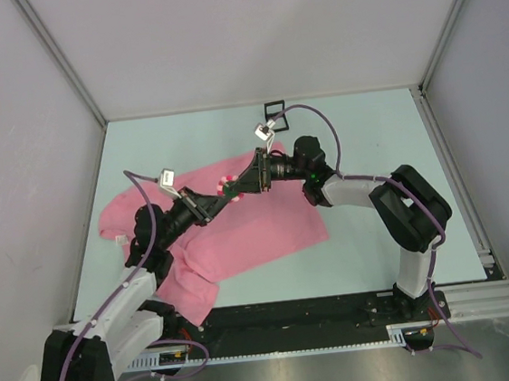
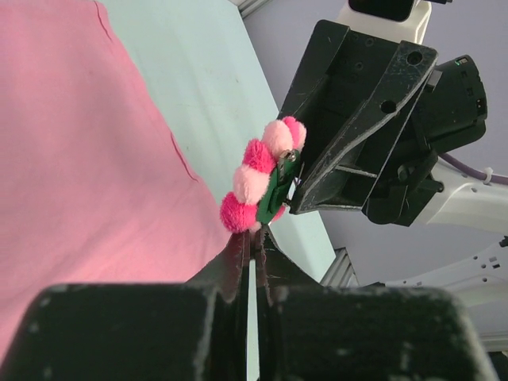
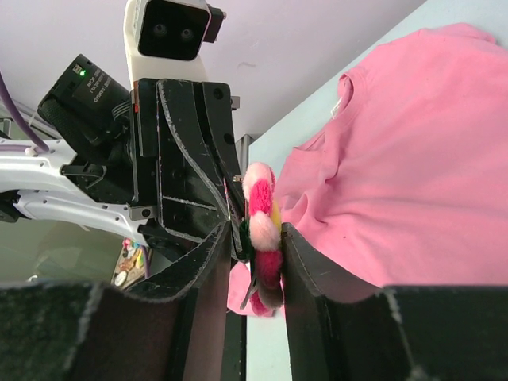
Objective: Remove the brooch from the garment
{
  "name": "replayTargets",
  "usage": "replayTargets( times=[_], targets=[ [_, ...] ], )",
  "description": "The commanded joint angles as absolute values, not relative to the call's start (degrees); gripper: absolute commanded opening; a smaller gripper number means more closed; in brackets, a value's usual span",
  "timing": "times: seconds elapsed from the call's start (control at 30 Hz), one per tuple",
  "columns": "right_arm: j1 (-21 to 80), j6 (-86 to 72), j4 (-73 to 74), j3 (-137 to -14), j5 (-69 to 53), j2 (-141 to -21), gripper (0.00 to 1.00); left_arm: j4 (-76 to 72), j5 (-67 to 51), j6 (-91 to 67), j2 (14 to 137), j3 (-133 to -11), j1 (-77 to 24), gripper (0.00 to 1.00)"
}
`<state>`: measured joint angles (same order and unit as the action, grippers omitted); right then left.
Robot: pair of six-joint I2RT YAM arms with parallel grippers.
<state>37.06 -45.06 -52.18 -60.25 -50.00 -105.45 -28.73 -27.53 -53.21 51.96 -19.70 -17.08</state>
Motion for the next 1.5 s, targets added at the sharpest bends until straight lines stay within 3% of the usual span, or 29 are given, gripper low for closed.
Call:
replayTargets(
  times=[0.0, 1.17, 1.47],
  targets=[
    [37.9, -45.9, -54.8, -62.3, -52.0, -105.8, 0.35, -28.3, -27.4, -50.6, 51.3, -22.7, -17.7, 0.00],
    [37.5, -45.3, -51.0, -63.0, -49.8, -106.7, 0.28, -22.1, -26.8, -46.5, 49.4, -25.9, -18.2, 0.01],
    [36.5, -48.3, -56.3, -60.2, -47.5, -105.9, 0.28, -25.0, -27.0, -49.2, 49.0, -23.6, -18.3, 0.00]
  ],
)
